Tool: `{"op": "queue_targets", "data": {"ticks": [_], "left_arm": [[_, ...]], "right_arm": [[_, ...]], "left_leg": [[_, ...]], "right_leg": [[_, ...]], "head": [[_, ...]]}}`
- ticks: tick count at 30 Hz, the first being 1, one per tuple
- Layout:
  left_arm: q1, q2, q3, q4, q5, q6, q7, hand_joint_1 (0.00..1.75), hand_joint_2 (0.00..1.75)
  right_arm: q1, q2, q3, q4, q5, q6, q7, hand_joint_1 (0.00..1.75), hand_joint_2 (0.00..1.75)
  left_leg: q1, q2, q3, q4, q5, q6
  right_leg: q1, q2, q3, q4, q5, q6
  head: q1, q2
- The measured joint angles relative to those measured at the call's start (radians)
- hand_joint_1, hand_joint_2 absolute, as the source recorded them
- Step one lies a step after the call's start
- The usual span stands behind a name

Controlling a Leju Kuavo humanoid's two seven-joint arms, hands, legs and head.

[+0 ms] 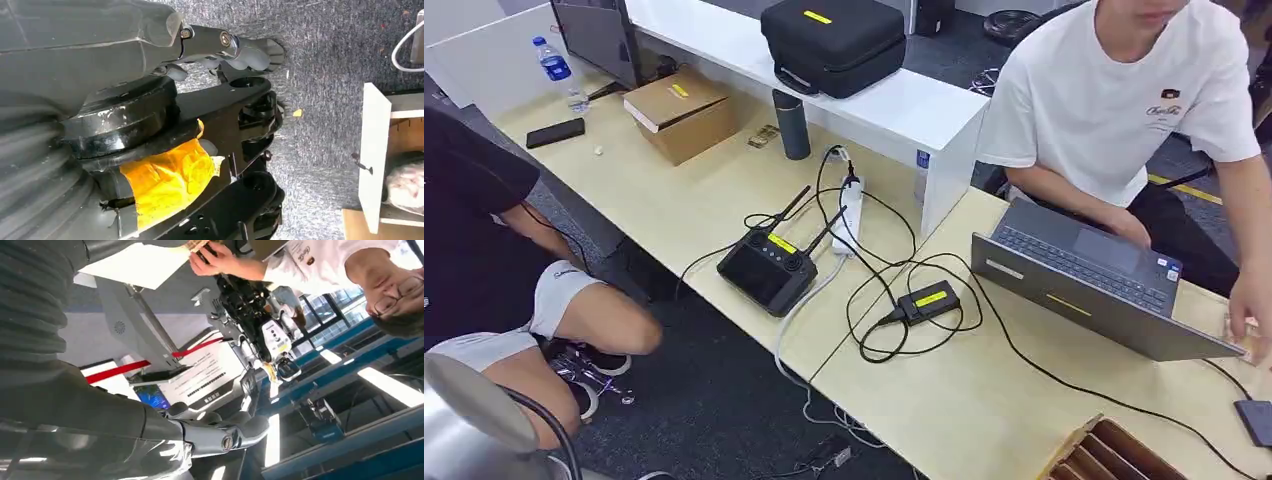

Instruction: Pass the card to the sensor for recognition and then transmit it.

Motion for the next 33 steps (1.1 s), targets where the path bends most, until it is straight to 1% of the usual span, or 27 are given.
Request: {"op": "queue_targets", "data": {"ticks": [7, 19, 33], "left_arm": [[0.0, 0.0, 0.0, 0.0, 0.0, 0.0, 0.0, 0.0, 1.75], [0.001, 0.001, 0.002, 0.0, 0.003, 0.002, 0.001, 0.0, 1.75], [0.0, 0.003, 0.002, 0.0, -0.001, 0.003, 0.006, 0.0, 1.75]], "right_arm": [[0.0, -0.003, 0.003, -0.003, 0.006, 0.0, 0.005, 0.0, 1.75], [0.02, -0.074, 0.119, -0.023, 0.005, 0.002, 0.058, 0.0, 1.75], [0.004, -0.109, 0.164, -0.02, -0.018, 0.0, 0.063, 0.0, 1.75]], "left_leg": [[0.0, 0.0, 0.0, 0.0, 0.0, 0.0], [0.0, 0.0, 0.0, 0.0, 0.0, 0.0], [0.0, 0.0, 0.0, 0.0, 0.0, 0.0]], "right_leg": [[0.0, 0.0, 0.0, 0.0, 0.0, 0.0], [0.0, 0.0, 0.0, 0.0, 0.0, 0.0], [0.0, 0.0, 0.0, 0.0, 0.0, 0.0]], "head": [[0.0, 0.0], [0.0, 0.0], [0.0, 0.0]]}}
